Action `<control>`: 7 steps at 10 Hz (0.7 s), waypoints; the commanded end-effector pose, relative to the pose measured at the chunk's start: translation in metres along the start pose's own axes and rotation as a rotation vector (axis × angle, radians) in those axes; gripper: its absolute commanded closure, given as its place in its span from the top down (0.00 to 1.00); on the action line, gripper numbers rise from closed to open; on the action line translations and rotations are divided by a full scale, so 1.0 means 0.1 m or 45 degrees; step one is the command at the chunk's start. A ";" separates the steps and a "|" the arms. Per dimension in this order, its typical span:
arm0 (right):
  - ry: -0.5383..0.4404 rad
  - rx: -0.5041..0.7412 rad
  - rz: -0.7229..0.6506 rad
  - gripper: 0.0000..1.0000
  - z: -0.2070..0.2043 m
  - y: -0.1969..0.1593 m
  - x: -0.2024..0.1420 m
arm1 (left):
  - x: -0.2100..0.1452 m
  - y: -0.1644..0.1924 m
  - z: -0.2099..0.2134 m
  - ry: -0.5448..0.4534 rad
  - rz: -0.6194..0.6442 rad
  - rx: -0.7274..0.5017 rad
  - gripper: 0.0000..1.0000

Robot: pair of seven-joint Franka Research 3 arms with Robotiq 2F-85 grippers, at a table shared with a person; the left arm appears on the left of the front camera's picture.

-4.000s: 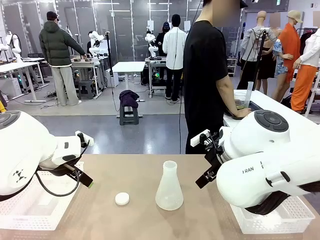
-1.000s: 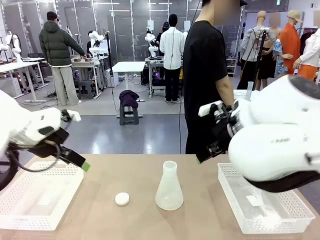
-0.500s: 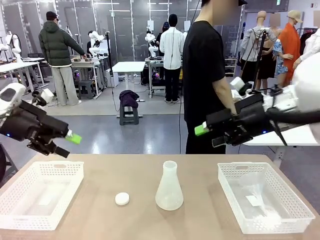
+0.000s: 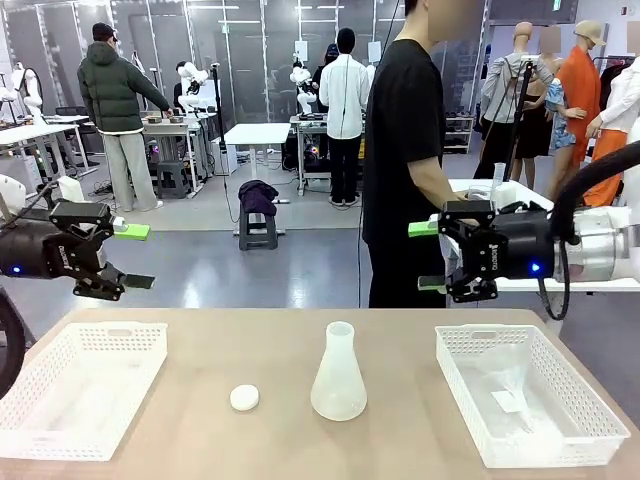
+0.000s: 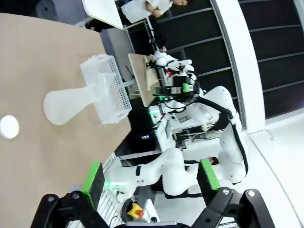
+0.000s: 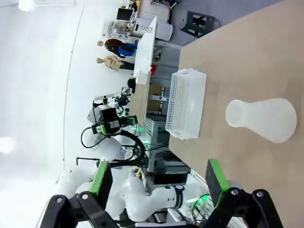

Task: Prepare the solutions needed for the experiment.
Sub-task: Pick up the Plastic Funnel and insert it into the Big flask.

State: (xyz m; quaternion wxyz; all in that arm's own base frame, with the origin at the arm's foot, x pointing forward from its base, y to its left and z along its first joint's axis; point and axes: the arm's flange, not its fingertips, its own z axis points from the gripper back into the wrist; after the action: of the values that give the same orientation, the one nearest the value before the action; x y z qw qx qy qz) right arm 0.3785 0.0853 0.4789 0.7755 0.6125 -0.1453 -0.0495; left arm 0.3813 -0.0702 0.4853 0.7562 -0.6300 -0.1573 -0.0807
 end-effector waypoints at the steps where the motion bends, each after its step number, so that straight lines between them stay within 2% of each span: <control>1: 0.002 -0.018 -0.003 1.00 -0.11 -0.01 0.02 | 0.01 0.07 -0.10 0.042 -0.022 -0.044 1.00; 3: -0.034 -0.048 0.085 1.00 -0.11 -0.04 0.00 | 0.01 0.07 -0.12 0.054 -0.062 -0.072 1.00; 4: 0.010 -0.012 -0.049 1.00 -0.10 -0.11 0.02 | -0.03 0.10 -0.11 0.039 0.013 -0.038 1.00; 7: 0.010 -0.012 -0.049 1.00 -0.10 -0.11 0.02 | -0.03 0.10 -0.11 0.039 0.013 -0.038 1.00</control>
State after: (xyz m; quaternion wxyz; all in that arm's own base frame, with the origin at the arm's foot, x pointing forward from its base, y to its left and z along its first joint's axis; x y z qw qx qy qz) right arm 0.3835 0.0878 0.4669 0.7841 0.6038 -0.1331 -0.0540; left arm 0.3828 -0.0770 0.4712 0.7587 -0.6287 -0.1429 -0.0934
